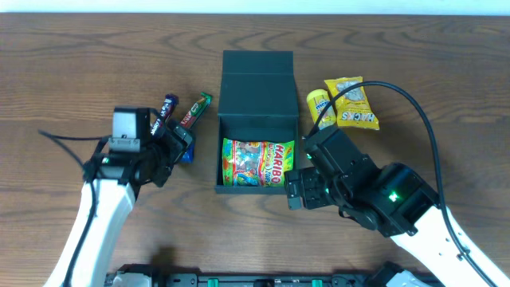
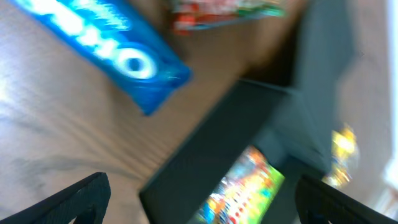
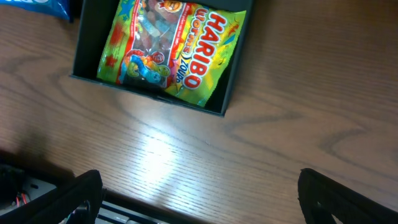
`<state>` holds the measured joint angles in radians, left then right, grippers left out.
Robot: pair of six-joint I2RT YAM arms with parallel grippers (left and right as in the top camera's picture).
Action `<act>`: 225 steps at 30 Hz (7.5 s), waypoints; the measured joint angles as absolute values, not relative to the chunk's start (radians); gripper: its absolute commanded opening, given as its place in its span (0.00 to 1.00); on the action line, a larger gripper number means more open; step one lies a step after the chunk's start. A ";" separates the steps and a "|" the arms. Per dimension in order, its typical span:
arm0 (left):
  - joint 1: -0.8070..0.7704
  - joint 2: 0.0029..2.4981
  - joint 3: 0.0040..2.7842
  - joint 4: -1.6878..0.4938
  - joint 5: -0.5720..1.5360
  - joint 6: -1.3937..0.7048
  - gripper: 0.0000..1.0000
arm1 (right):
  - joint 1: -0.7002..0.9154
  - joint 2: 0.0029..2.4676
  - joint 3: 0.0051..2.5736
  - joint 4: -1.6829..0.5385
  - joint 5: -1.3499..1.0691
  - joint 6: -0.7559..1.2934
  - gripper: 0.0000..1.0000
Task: Pack container
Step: 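Reach the left gripper to the blue Oreo pack and grasp it, then lift the Oreo pack and place it into the box with left gripper, then grasp the yellow Hacks candy bag with the right gripper, then carry the Hacks bag into the box and release it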
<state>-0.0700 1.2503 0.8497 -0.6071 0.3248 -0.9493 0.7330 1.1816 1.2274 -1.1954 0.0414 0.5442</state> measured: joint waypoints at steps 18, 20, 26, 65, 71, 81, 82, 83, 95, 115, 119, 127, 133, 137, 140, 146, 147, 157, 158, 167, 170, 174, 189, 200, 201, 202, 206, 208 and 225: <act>0.006 1.613 0.977 -0.676 0.202 -1.124 1.00 | 0.733 1.183 1.195 -1.196 0.041 0.548 0.99; 0.006 1.634 0.979 -0.677 0.202 -1.128 0.95 | 0.733 1.184 1.195 -1.196 0.041 0.548 0.99; 0.006 1.701 0.979 -0.677 0.202 -1.124 0.82 | 0.733 1.184 1.195 -1.196 0.041 0.548 0.99; 0.002 1.430 1.104 -1.018 0.000 -0.828 0.77 | 0.589 1.184 1.194 -1.222 0.064 0.551 0.99; 0.002 1.454 1.027 -0.962 -0.051 -0.683 0.89 | 0.587 1.184 1.194 -1.225 0.064 0.551 0.99; 0.001 1.581 0.913 -0.829 -0.042 -0.656 0.89 | 0.587 1.184 1.194 -1.227 0.064 0.551 0.99; 0.001 1.591 0.913 -0.813 -0.041 -0.655 0.89 | 0.587 1.184 1.194 -1.227 0.064 0.551 0.99; 0.001 1.597 0.913 -0.804 -0.038 -0.653 0.89 | 0.587 1.184 1.194 -1.227 0.064 0.551 0.99; 0.000 1.700 0.913 -0.749 -0.029 -0.630 0.54 | 0.587 1.184 1.194 -1.227 0.064 0.551 0.99; -0.064 1.526 1.147 -0.982 0.020 -0.783 0.06 | 0.397 1.184 1.193 -1.260 0.065 0.547 0.99; -0.254 1.397 1.217 -0.889 0.060 -0.999 0.06 | 0.322 1.184 1.193 -1.268 0.063 0.547 0.99; -0.607 1.523 1.222 -0.561 0.043 -1.486 0.06 | 0.167 1.184 1.192 -1.305 0.049 0.548 0.99; -0.669 1.691 1.221 -0.440 0.057 -1.749 0.06 | 0.128 1.184 1.191 -1.320 0.047 0.544 0.99; -0.670 1.748 1.221 -0.398 0.068 -1.838 0.06 | 0.128 1.184 1.191 -1.320 0.043 0.539 0.99; -0.670 1.750 1.221 -0.395 0.068 -1.885 0.57 | 0.128 1.184 1.191 -1.320 0.043 0.537 0.99; -0.668 1.750 1.221 -0.359 0.072 -1.900 0.95 | 0.128 1.184 1.191 -1.324 0.041 0.536 0.99; -0.667 1.750 1.221 -0.360 0.075 -1.883 0.96 | 0.128 1.184 1.191 -1.328 0.041 0.532 0.99; -0.662 1.578 1.264 -0.481 -0.049 -1.499 0.95 | 0.128 1.184 1.190 -1.340 0.015 0.472 0.99; -0.661 1.538 1.267 -0.517 -0.075 -1.441 0.96 | 0.128 1.184 1.190 -1.336 0.010 0.461 0.99; -0.511 1.326 1.282 -0.952 -0.323 -1.021 0.95 | 0.128 1.191 1.185 -1.114 -0.050 0.404 0.97; -0.450 1.326 1.282 -0.994 -0.325 -0.932 0.95 | 0.128 1.225 1.185 -1.017 -0.056 0.378 0.93; -0.434 1.326 1.282 -1.000 -0.324 -0.847 0.95 | 0.127 1.333 1.185 -0.845 -0.056 0.364 0.89; -0.434 1.326 1.282 -1.098 -0.313 -0.805 0.95 | 0.049 1.810 1.185 -0.345 0.009 0.396 0.80; -0.434 1.326 1.282 -1.100 -0.269 -0.802 0.95 | 0.036 1.954 1.185 -0.232 0.035 0.405 0.50; -0.434 1.326 1.282 -1.100 -0.268 -0.802 0.95 | 0.036 1.957 1.185 -0.242 0.040 0.410 0.41; -0.434 1.326 1.282 -1.100 -0.268 -0.802 0.95 | 0.036 1.959 1.185 -0.247 0.041 0.404 0.35; -0.434 1.327 1.282 -1.098 -0.268 -0.795 0.95 | 0.036 1.958 1.205 -0.283 0.048 0.406 0.15; -0.434 1.327 1.282 -1.097 -0.268 -0.795 0.95 | 0.034 1.948 1.212 -0.307 0.046 0.405 0.09; -0.434 1.327 1.282 -1.081 -0.265 -0.788 0.95 | 0.161 1.249 1.217 -0.735 -0.137 0.075 0.01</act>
